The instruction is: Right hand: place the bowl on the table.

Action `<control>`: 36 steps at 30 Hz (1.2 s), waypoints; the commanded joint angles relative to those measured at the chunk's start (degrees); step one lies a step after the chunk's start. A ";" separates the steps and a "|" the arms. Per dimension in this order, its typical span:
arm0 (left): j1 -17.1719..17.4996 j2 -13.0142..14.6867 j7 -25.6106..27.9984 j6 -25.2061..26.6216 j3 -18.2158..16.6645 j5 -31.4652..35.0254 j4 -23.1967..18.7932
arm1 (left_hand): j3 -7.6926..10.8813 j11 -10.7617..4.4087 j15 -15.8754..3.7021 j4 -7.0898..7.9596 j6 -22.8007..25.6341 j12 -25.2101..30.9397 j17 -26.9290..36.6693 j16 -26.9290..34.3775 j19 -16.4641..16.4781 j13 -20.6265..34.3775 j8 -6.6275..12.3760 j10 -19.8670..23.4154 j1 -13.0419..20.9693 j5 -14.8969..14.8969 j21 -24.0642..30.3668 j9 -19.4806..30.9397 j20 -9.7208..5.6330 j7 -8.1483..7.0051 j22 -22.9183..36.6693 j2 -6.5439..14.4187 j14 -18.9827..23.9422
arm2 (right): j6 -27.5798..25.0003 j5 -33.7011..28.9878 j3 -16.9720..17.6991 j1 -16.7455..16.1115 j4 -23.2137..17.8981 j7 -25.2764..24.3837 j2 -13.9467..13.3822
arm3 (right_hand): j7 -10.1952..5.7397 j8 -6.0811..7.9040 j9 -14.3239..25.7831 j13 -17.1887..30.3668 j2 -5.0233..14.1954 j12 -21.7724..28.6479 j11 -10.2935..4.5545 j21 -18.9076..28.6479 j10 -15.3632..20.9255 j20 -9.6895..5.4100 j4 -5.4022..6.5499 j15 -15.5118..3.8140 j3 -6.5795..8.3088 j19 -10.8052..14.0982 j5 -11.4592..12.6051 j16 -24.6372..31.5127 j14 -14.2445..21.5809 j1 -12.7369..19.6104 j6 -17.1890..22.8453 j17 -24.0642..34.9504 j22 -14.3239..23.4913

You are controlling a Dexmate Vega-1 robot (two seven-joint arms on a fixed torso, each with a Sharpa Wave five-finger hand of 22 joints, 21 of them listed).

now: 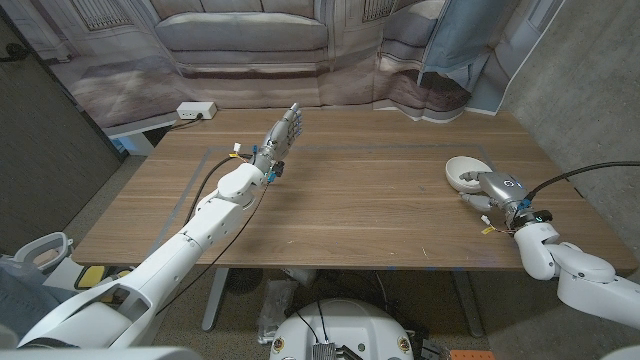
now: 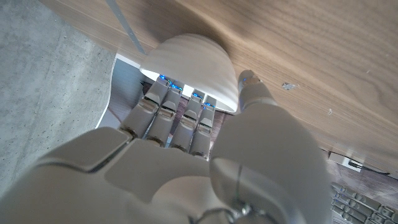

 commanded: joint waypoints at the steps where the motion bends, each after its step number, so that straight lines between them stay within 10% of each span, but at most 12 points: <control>1: -0.16 0.13 -0.26 0.35 0.05 -0.03 0.02 | -0.29 0.05 0.08 0.13 0.10 0.07 0.16 -0.09 -0.40 0.21 0.08 -0.33 0.32 -0.17 -0.17 0.17 -1.20 0.11 0.27 0.48 -0.06 | 0.10 -0.81 -1.34 1.34 1.71 -1.60 0.84 | -0.07 0.72 0.07 0.16 0.56 0.59 0.07 0.47 2.00 -7.00 0.12 -7.87 -0.07 0.95 -0.45 0.00 0.78 0.48 1.90 0.06 0.18; 36: -0.55 -0.29 -0.11 0.27 0.36 0.35 0.19 | -0.65 -0.01 0.13 0.16 0.18 0.05 0.16 -0.09 -0.45 0.22 0.06 -0.37 0.41 -0.22 -0.19 0.17 -1.06 -0.02 0.27 0.69 -0.06 | 0.70 -0.80 -2.50 2.28 3.14 -3.13 0.49 | -2.65 1.12 -0.07 -0.07 4.89 1.23 -1.65 4.15 12.79 -8.64 -0.66 -9.58 0.87 7.61 -3.80 0.85 11.89 4.71 11.99 0.09 1.11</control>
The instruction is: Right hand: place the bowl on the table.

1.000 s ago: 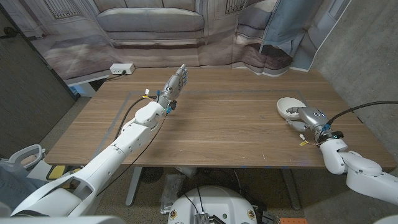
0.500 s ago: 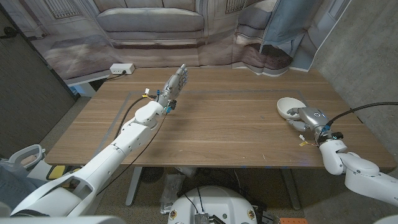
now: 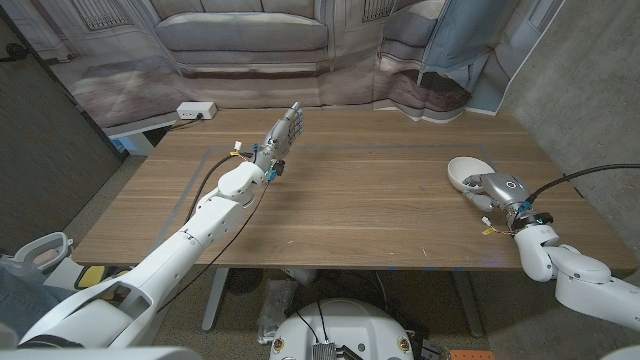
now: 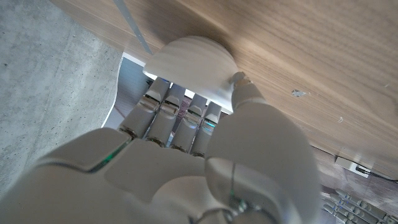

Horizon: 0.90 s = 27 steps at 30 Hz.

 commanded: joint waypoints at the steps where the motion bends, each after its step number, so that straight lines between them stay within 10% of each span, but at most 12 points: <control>1: 0.18 -0.07 0.36 0.11 0.06 0.05 -0.25 | -0.09 0.01 0.11 0.08 0.05 0.05 0.16 -0.08 -0.44 0.22 0.06 -0.36 0.19 -0.22 -0.19 0.17 -1.10 -0.17 0.27 0.46 -0.03 | 1.24 -0.46 -0.58 0.63 0.77 -0.85 -0.20 | -0.30 0.04 0.05 0.19 1.19 0.15 -0.34 0.68 1.39 -7.57 -0.35 -7.36 0.59 1.13 -0.51 0.48 1.52 1.04 1.57 0.24 0.31; 27: 0.94 0.16 0.18 -0.63 -0.36 -0.36 -0.19 | -0.35 0.12 0.13 0.08 0.10 0.08 0.16 -0.09 -0.42 0.22 0.05 -0.28 0.29 -0.24 -0.19 0.17 -1.05 -0.08 0.27 0.61 -0.05 | 3.33 -3.98 -1.32 0.89 1.74 -5.56 0.69 | -1.69 0.40 0.80 0.68 4.24 0.93 -1.50 4.88 12.23 -7.43 -1.76 -7.92 0.92 2.93 -3.65 1.04 7.47 10.47 10.63 1.36 2.42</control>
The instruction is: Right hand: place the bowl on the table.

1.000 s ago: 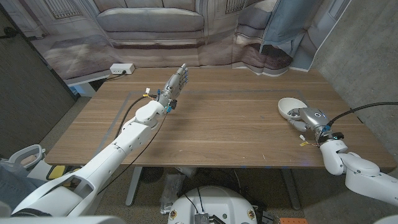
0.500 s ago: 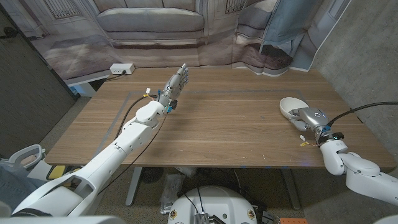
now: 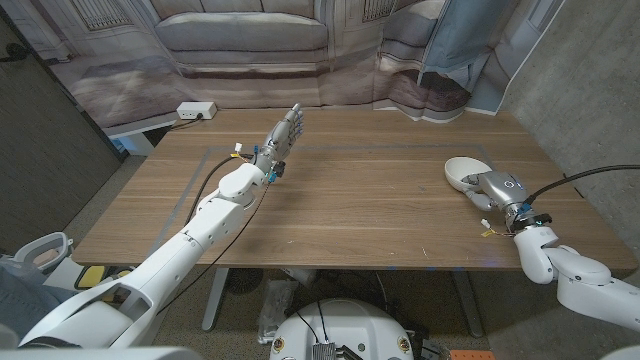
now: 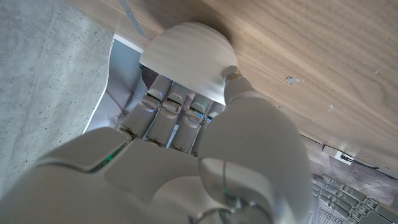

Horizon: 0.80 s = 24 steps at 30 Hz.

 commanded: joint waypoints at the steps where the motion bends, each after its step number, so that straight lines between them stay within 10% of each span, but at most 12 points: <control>1: 0.38 0.20 -0.08 -0.38 -0.32 -0.24 -0.04 | -0.37 0.17 0.09 0.08 0.11 0.07 0.16 -0.08 -0.40 0.22 0.05 -0.30 0.29 -0.02 -0.18 0.17 -1.06 -0.09 0.27 0.61 -0.02 | 0.49 -1.43 -0.38 0.52 0.57 -1.47 0.78 | -0.89 0.65 0.42 0.58 2.35 0.57 -0.69 1.13 2.62 -6.84 -0.01 -6.00 -0.53 0.98 -0.34 0.40 1.19 4.14 2.63 0.33 0.66; 24: -0.57 0.55 -0.05 0.90 -0.13 0.06 -0.61 | -0.60 0.09 0.06 0.07 0.13 0.05 0.15 -0.09 -0.41 0.21 0.03 -0.36 0.39 -0.03 -0.19 0.17 -1.07 -0.05 0.27 0.74 -0.04 | 0.00 -0.41 1.22 -0.39 1.33 -6.22 3.06 | 0.08 0.78 0.71 1.38 2.37 1.45 -0.92 4.47 5.91 -6.74 0.20 -6.05 -2.27 1.47 -0.46 1.58 4.36 7.15 6.17 1.31 2.45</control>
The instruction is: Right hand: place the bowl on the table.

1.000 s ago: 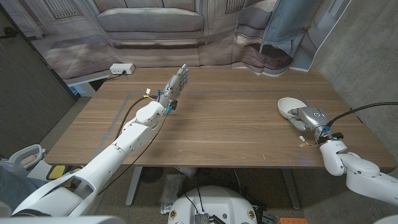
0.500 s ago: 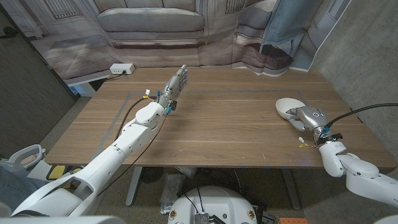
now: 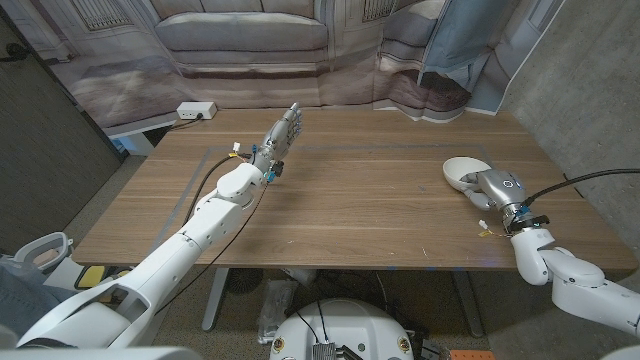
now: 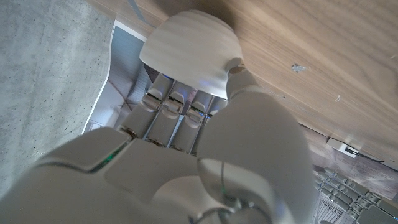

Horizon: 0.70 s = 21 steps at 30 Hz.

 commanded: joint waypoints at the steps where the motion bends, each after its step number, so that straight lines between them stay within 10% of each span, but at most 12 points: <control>1: -0.72 -0.06 -0.25 0.59 0.19 0.09 0.24 | -0.15 0.15 0.11 0.08 0.12 0.04 0.15 -0.08 -0.42 0.21 0.03 -0.36 0.09 -0.03 -0.19 0.17 -1.08 -0.07 0.27 0.44 0.00 | 0.32 1.31 1.47 -1.05 0.15 -2.64 0.83 | -1.24 0.09 0.08 0.76 4.53 0.43 -1.71 0.63 2.10 -6.54 0.07 -4.72 -0.30 0.45 0.23 0.58 0.87 5.10 1.82 0.31 0.42; 21: -1.44 -0.35 -0.67 0.71 0.53 0.24 0.91 | -0.36 0.01 0.02 0.09 0.10 0.03 0.16 -0.11 -0.45 0.22 0.01 -0.38 0.14 -0.05 -0.20 0.17 -1.09 -0.10 0.27 0.51 -0.09 | 1.12 3.84 5.10 -3.60 -2.61 -3.41 0.23 | -1.24 -0.23 0.14 1.00 4.70 0.34 -1.59 1.74 2.13 -6.52 0.32 -4.71 -0.92 0.22 0.31 0.78 1.27 5.68 2.15 0.69 1.12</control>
